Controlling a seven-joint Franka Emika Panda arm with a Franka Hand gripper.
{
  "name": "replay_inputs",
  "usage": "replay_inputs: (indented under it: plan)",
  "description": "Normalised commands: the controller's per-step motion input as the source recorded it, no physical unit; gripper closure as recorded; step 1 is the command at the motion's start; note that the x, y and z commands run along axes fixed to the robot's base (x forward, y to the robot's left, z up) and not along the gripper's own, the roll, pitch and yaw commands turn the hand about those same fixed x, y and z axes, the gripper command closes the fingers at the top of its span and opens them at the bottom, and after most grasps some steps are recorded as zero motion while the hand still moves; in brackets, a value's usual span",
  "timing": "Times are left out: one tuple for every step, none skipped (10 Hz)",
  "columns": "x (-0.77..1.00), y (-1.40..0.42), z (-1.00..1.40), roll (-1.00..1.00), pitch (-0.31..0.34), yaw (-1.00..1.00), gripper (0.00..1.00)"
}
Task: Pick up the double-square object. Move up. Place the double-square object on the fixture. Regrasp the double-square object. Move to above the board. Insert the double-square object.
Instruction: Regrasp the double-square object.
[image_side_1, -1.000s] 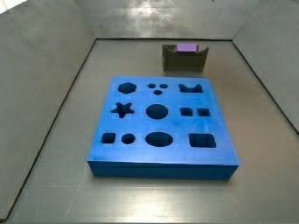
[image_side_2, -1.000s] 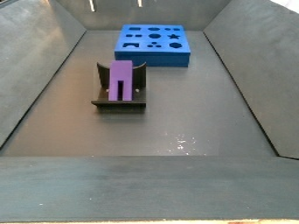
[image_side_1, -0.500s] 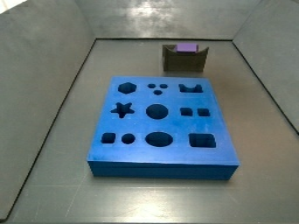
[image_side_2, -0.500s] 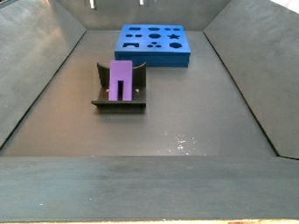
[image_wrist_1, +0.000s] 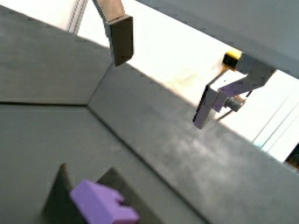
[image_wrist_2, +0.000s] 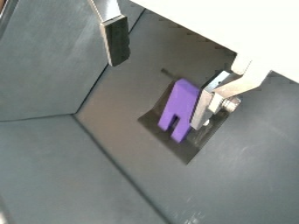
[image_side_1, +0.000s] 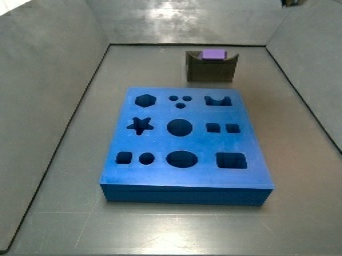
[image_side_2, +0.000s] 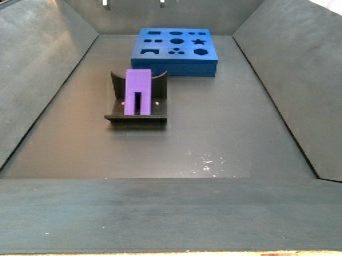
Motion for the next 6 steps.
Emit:
replay_inputs:
  plan:
    - [0.1,-0.05,-0.02,0.7,0.141,0.16,0.0]
    - [0.1,-0.05,-0.02,0.58,0.13,0.17,0.0]
    - [0.1,-0.04,-0.01,0.31,0.097,0.19,0.0]
    - [0.09,-0.03,-0.01,0.25,0.078,0.19,0.0]
    - [0.03,0.07,-1.0,0.24,0.036,0.14,0.0]
    - [0.04,0.07,-1.0,0.23,0.012,0.14,0.0]
